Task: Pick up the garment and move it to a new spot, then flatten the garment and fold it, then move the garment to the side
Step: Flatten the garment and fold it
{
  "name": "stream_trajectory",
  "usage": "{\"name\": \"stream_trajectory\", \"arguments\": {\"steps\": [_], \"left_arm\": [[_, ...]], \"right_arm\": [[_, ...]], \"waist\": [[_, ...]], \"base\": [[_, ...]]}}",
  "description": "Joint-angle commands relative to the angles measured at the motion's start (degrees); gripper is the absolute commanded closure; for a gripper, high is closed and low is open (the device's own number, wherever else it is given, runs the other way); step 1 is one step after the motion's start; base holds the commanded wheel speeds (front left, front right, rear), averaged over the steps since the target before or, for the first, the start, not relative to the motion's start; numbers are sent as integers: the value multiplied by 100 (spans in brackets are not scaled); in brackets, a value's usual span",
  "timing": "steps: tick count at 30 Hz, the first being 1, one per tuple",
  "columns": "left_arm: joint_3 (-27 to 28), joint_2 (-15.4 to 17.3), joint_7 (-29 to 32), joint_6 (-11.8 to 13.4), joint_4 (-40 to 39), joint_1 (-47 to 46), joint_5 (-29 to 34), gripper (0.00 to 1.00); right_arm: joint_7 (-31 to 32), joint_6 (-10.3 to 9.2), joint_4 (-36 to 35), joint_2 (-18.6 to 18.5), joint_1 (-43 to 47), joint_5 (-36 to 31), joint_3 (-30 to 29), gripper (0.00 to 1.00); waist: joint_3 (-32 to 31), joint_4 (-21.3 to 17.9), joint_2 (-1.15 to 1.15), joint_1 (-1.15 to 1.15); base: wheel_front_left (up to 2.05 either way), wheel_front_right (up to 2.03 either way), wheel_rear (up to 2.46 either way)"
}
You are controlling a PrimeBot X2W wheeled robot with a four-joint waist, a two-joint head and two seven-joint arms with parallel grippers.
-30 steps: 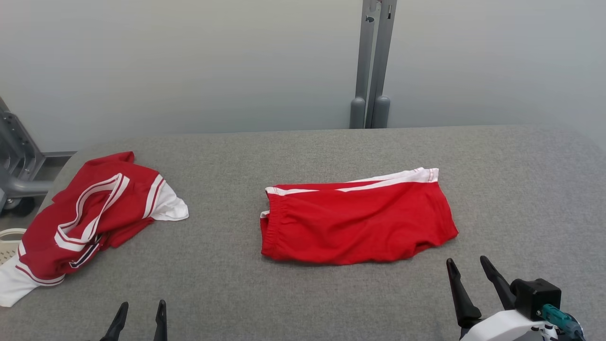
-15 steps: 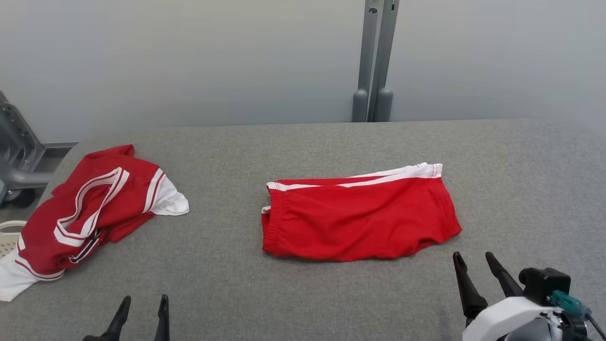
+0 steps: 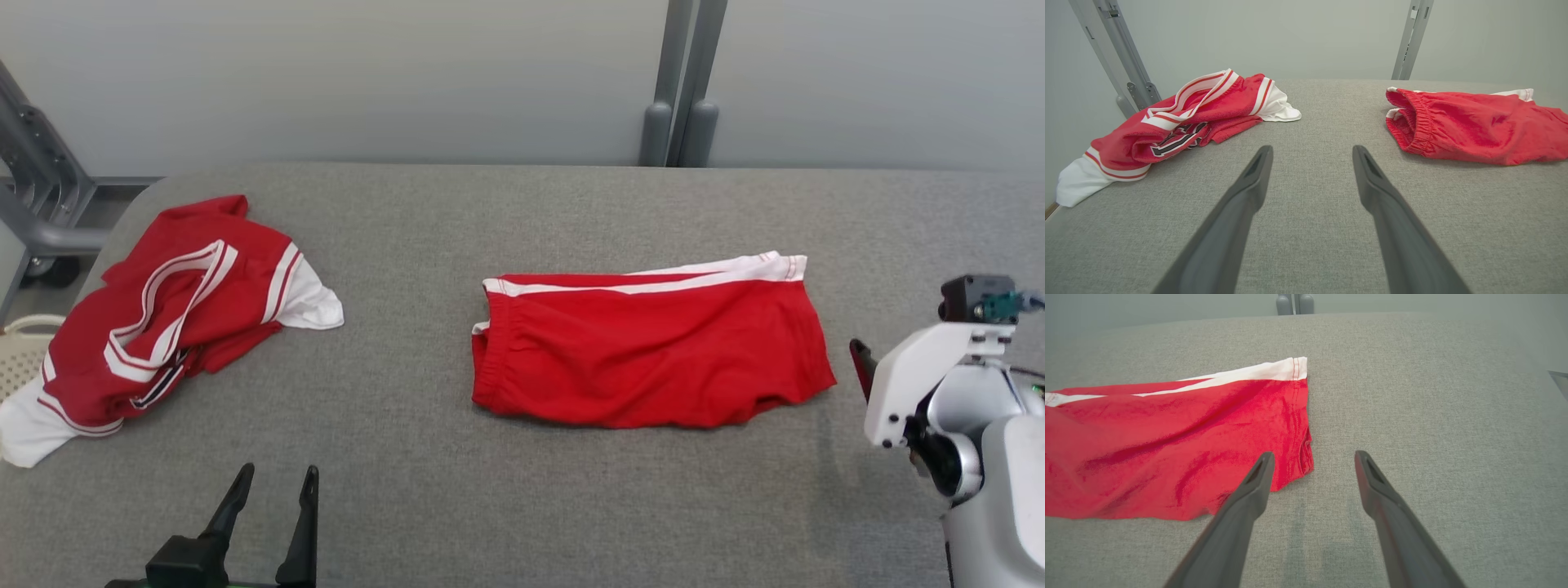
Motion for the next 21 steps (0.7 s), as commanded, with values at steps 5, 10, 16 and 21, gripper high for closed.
{"name": "stream_trajectory", "arguments": {"steps": [5, 10, 16, 21], "left_arm": [[-99, -24, 2, -55, -63, -417, 64, 0], [-215, -21, 3, -104, -173, -688, 119, 0], [-308, -48, 30, -75, -341, -870, 174, 0], [-361, -75, 17, -80, -303, -957, 164, 0]], "right_arm": [[547, 1, 300, -234, -726, -106, -253, 0], [846, 1, 756, -434, -1153, -235, -491, 0], [935, 1, 1136, -597, -1465, -448, -638, 0], [938, 1, 1392, -594, -1631, -501, -812, 0]], "waist": [[584, 473, 0, 0], [885, 710, 0, 0], [1194, 915, 0, 0], [1384, 1023, 0, 0]], "base": [[0, 0, 0], [0, 0, 0], [0, 0, 0], [0, 0, 0]]}}
